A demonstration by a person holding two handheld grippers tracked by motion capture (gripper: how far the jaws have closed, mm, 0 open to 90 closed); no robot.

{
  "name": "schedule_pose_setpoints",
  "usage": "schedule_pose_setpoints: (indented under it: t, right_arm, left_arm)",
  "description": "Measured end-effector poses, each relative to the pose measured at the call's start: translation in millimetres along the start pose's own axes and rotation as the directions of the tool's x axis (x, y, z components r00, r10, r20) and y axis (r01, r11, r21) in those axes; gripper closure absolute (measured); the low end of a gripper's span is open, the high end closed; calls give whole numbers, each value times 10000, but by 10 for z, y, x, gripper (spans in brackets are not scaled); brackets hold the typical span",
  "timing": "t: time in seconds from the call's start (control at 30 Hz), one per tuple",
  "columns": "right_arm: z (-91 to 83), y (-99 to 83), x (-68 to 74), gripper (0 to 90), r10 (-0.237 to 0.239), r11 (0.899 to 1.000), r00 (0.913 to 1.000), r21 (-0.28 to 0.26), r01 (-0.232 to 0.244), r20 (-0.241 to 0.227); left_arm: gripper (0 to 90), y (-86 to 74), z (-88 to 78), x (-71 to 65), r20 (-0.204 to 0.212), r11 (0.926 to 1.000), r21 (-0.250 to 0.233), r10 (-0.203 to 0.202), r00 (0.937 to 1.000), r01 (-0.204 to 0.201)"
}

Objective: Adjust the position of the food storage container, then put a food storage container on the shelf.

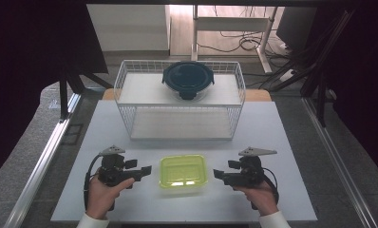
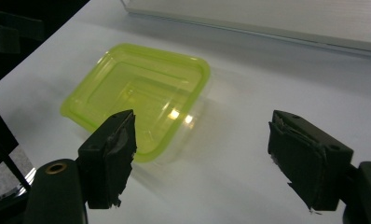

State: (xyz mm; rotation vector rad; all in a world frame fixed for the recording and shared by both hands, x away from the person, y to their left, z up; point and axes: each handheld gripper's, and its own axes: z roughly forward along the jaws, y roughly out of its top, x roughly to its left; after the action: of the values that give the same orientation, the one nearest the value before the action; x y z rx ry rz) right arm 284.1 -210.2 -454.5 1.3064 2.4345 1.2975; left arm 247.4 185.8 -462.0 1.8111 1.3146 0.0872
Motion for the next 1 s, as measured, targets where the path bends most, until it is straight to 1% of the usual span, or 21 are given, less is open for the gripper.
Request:
schedule_pose_setpoints:
  t: [0.1, 0.17, 0.2, 0.23, 0.27, 0.3, 0.37, 0.43, 0.57, 0.63, 0.67, 0.7, 0.73, 0.77, 0.8, 0.83, 1.0]
  right_arm:
    - [12, 49, 28, 233, -107, 9999, 9999, 33, 107, -25]
    - [20, 86, 38, 241, -134, 9999, 9999, 32, 134, -102]
    - [27, 97, 34, 256, -64, 10000, 9999, 21, 64, -119]
    - [47, 101, -1, 291, 201, 9998, 9994, 11, -201, -265]
    - [62, 98, -23, 304, 345, 9994, 9988, -2, -346, -353]
    - [62, 98, -23, 304, 345, 9994, 9988, -2, -346, -353]
    - [85, 95, -51, 329, 504, 9987, 9975, 115, -499, -500]
    - [99, 90, -66, 342, 585, 9983, 9965, 91, -580, -592]
    - [130, 78, -49, 354, 560, 9984, 9965, 130, -552, -628]
    - [151, 66, -46, 367, 605, 9980, 9958, 197, -593, -685]
    - [165, 60, -48, 377, 661, 9977, 9953, 224, -646, -711]
    - [177, 56, -55, 380, 717, 9972, 9945, 285, -697, -760]
    - [189, 54, -64, 383, 787, 9965, 9939, 326, -764, -767]
    - [204, 53, -76, 391, 886, 9958, 9930, 300, -865, -777]
    - [217, 54, -89, 398, 972, 9949, 9921, 338, -947, -796]
    - [233, 54, -98, 403, 1018, 9945, 9917, 335, -995, -789]
    - [366, 61, -129, 414, 1144, 9916, 9895, 709, -1082, -888]
  left_arm:
    - [241, 8, 50, -31, 15, 10000, 11, -67, 10000, 67]
    - [228, 11, 74, -30, 118, 9998, -30, -182, 9998, 183]
    - [227, 12, 80, -22, 179, 9997, -61, -242, 9995, 243]
    - [231, 12, 86, -7, 304, 9991, -123, -412, 9987, 416]
    - [245, 10, 86, 7, 297, 9988, -155, -468, 9985, 473]
    - [245, 7, 86, 18, 270, 9985, -205, -504, 9984, 509]
    - [276, -3, 80, 34, 293, 9974, -322, -642, 9975, 651]
    - [287, -9, 75, 38, 280, 9964, -407, -737, 9969, 748]
    - [299, -17, 80, 31, 359, 9958, -419, -803, 9961, 818]
    - [305, -24, 111, 31, 512, 9951, -385, -886, 9948, 906]
    - [307, -30, 134, 37, 657, 9944, -336, -974, 9931, 998]
    - [312, -35, 161, 49, 896, 9923, -247, -1186, 9889, 1212]
    - [317, -39, 190, 67, 1234, 9893, -166, -1420, 9821, 1451]
    - [324, -41, 217, 86, 1357, 9875, -81, -1549, 9786, 1575]
    - [330, -42, 234, 95, 1313, 9867, -38, -1606, 9782, 1625]
    - [337, -46, 261, 107, 1180, 9861, 29, -1652, 9792, 1660]
    - [354, -70, 353, 133, 1144, 9861, 245, -1659, 9795, 1641]
